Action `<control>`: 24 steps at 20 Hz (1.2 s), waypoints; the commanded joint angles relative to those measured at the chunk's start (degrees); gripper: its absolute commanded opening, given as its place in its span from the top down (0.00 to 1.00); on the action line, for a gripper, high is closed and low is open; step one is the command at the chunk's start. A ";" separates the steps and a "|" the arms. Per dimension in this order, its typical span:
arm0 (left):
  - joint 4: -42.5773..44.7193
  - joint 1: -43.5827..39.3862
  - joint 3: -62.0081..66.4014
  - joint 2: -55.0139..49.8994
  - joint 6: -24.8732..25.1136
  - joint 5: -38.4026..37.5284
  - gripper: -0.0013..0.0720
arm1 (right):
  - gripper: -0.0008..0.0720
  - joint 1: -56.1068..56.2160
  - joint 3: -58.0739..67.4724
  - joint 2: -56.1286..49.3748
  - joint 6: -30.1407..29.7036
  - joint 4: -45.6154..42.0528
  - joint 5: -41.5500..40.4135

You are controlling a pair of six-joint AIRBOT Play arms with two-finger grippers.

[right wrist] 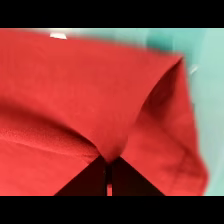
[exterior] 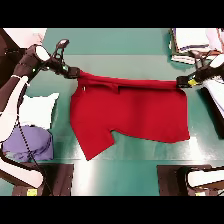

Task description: Fold the shirts.

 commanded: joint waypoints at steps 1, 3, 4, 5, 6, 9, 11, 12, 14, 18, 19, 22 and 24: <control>0.26 0.07 -3.50 -0.02 0.07 1.01 0.95 | 0.96 2.01 -4.68 0.13 2.16 -0.11 -1.90; 0.28 0.20 -3.43 0.00 -0.66 -0.22 0.79 | 0.94 2.97 -4.61 0.39 2.16 -0.11 -1.68; 0.52 0.24 -3.28 0.00 -1.57 -1.36 0.35 | 0.73 3.17 -4.52 0.83 2.14 -0.13 -1.29; 1.18 0.26 -2.75 0.00 -2.21 -2.89 0.12 | 0.49 3.13 -4.52 1.77 2.14 -0.11 -0.87; 3.02 0.26 -1.57 0.04 -3.19 -5.66 0.16 | 0.49 3.08 -4.52 3.21 2.16 -0.15 -0.11; 7.34 0.61 2.05 1.22 -3.63 -14.36 0.16 | 0.49 1.22 -4.57 9.40 2.05 -0.04 4.24; 6.54 1.73 0.83 3.96 -4.31 -16.98 0.16 | 0.49 -0.59 -4.57 13.77 1.27 0.85 9.40; 5.49 2.29 -1.31 5.90 -4.57 -17.75 0.16 | 0.49 -1.75 -4.57 15.39 -0.20 3.41 11.93; 4.50 2.34 -8.76 10.47 -5.90 -18.03 0.16 | 0.49 -4.68 -4.57 17.86 -2.91 11.06 15.74; 0.09 2.34 -32.37 24.11 -7.61 -13.03 0.16 | 0.49 -7.72 -4.55 19.19 -4.33 17.97 15.98; -0.22 2.34 -37.92 28.06 -8.59 -11.43 0.16 | 0.49 -7.72 -4.57 19.17 -4.39 17.90 16.28; -5.22 2.34 -51.87 38.32 -9.20 -9.09 0.16 | 0.49 -7.54 -4.57 19.19 -4.55 17.97 16.33; -8.28 2.34 -57.42 41.35 -9.18 -8.41 0.16 | 0.49 -7.58 -4.57 19.19 -4.52 17.99 16.33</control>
